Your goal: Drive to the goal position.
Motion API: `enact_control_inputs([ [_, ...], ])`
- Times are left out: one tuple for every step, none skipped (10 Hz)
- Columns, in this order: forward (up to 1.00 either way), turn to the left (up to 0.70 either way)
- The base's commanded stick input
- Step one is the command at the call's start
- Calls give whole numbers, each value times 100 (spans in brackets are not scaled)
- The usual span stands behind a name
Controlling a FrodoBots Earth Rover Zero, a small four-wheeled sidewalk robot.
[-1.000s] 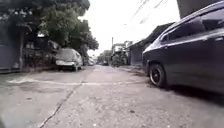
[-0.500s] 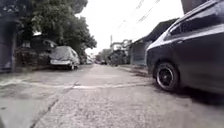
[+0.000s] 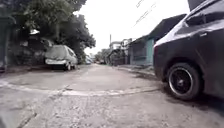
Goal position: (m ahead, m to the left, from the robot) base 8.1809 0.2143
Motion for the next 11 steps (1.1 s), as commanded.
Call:
enact_control_inputs([
  [100,0],
  [100,0],
  [100,0],
  [100,0],
  [100,0],
  [100,0],
  [100,0],
  [100,0],
  [100,0],
  [100,0],
  [100,0],
])
